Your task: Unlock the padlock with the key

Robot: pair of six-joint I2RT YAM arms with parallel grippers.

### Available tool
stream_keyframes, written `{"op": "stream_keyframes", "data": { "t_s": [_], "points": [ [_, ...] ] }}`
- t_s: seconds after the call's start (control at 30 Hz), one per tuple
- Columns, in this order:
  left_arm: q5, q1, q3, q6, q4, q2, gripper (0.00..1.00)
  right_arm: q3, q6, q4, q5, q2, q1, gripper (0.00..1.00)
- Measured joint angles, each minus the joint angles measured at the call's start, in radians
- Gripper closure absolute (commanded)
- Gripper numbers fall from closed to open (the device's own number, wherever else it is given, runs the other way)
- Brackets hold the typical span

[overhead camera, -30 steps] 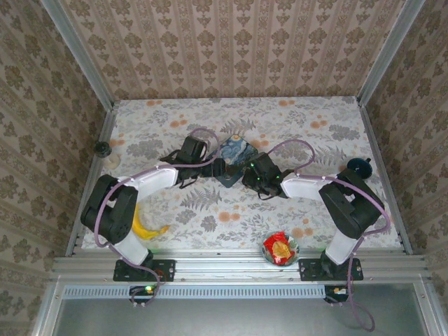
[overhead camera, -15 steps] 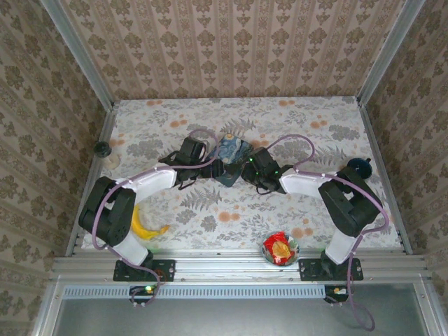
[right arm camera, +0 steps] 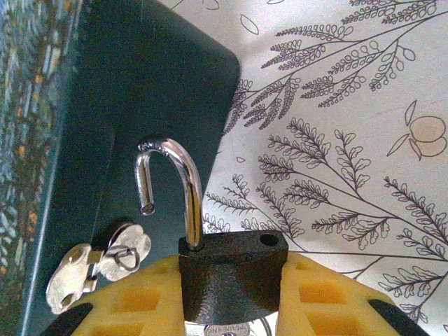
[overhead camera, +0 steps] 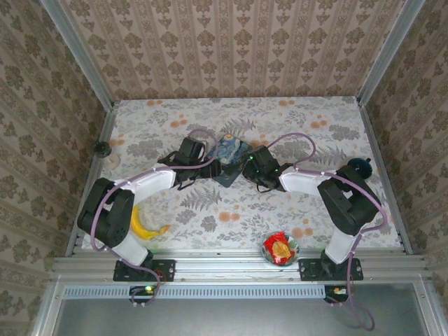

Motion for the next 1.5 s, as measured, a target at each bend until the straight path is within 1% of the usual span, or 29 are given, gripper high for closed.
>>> {"op": "stream_keyframes", "data": {
  "t_s": [0.03,0.1,0.23,0.3,0.4,0.47,0.6,0.73,0.9,1.07,1.27,1.5],
  "points": [
    [0.002,0.003,0.000,-0.002,0.000,0.000,0.45,0.000,0.000,0.000,0.000,0.000,0.000,1.00],
    [0.008,0.012,0.000,-0.005,0.003,-0.001,0.48,-0.002,0.000,0.000,0.001,-0.002,0.000,1.00],
    [0.016,0.026,0.000,-0.003,0.006,-0.001,0.48,-0.029,0.000,-0.003,0.008,-0.026,0.000,1.00],
    [0.018,0.031,0.000,0.002,0.007,-0.001,0.46,-0.048,-0.001,-0.018,0.018,-0.050,0.000,1.00],
    [0.020,0.045,0.000,0.015,0.008,-0.001,0.38,-0.072,-0.007,-0.048,0.028,-0.093,0.000,1.00],
    [0.022,0.059,0.000,0.018,0.008,-0.001,0.35,-0.081,-0.017,-0.076,0.034,-0.117,0.002,1.00],
    [0.033,0.101,0.000,0.014,0.010,-0.001,0.24,-0.085,-0.062,-0.155,0.048,-0.160,0.010,1.00],
    [0.048,0.145,0.008,0.008,0.010,-0.001,0.18,-0.082,-0.129,-0.264,0.050,-0.190,0.014,1.00],
    [0.068,0.156,0.032,0.005,0.006,-0.005,0.16,-0.032,-0.240,-0.441,0.051,-0.195,0.013,1.00],
    [0.098,0.163,0.040,-0.026,-0.018,-0.026,0.15,0.035,-0.339,-0.570,0.054,-0.195,-0.005,1.00],
    [0.128,0.157,0.041,-0.080,-0.051,-0.038,0.12,0.057,-0.394,-0.616,0.057,-0.195,-0.036,1.00],
    [0.171,0.135,0.041,-0.127,-0.030,-0.019,0.12,0.057,-0.411,-0.626,0.056,-0.196,-0.041,1.00]
  ]
}}
